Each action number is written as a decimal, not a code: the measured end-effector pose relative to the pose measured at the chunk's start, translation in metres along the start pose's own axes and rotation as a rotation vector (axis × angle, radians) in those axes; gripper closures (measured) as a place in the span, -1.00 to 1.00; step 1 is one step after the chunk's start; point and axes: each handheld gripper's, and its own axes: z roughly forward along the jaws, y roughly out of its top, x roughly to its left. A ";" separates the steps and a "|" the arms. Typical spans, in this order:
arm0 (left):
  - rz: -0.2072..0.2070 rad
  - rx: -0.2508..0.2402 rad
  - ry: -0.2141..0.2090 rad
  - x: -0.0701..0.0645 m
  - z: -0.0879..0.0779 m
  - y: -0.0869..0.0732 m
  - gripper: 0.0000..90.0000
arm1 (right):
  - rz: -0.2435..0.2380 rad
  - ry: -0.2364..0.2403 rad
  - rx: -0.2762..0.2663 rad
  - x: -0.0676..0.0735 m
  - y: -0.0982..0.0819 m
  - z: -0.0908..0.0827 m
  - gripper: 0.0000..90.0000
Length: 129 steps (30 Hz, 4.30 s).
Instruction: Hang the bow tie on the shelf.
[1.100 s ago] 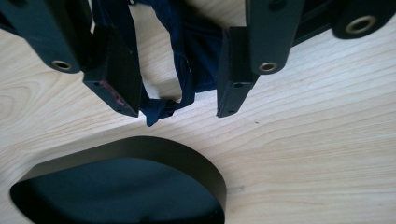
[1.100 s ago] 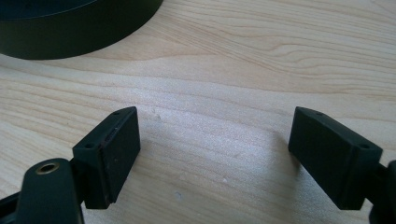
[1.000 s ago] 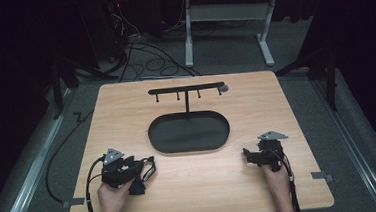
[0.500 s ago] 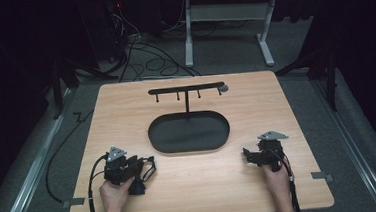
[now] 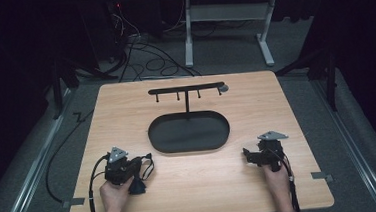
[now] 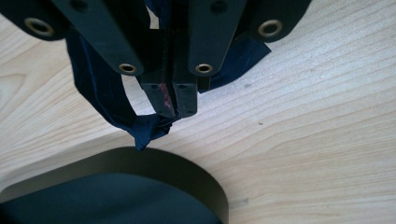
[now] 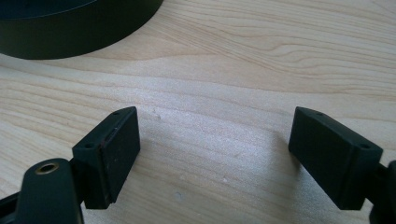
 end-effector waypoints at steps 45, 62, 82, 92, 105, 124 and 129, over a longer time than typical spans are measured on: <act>0.045 -0.125 -0.067 -0.015 -0.026 0.082 0.95 | 0.000 0.000 0.000 0.000 0.000 0.000 -0.61; 0.080 -0.167 -0.060 -0.020 -0.029 0.113 0.95 | 0.000 0.000 0.000 0.000 0.000 0.000 -0.61; 0.098 -0.215 -0.074 -0.026 -0.025 0.151 0.95 | 0.000 0.000 0.000 0.000 0.000 0.000 -0.61; 0.096 -0.230 -0.058 -0.025 -0.023 0.163 0.95 | 0.000 0.000 0.000 0.000 0.000 0.000 -0.61; 0.105 -0.231 -0.029 -0.026 -0.009 0.181 0.95 | -0.002 0.002 -0.001 0.000 0.000 0.000 -0.61; 0.117 -0.218 0.009 -0.024 0.008 0.186 0.89 | -0.003 0.003 -0.001 0.000 0.000 0.000 -0.61; 0.115 -0.225 0.001 -0.025 0.007 0.187 0.84 | -0.003 0.004 -0.001 0.000 0.000 0.000 -0.61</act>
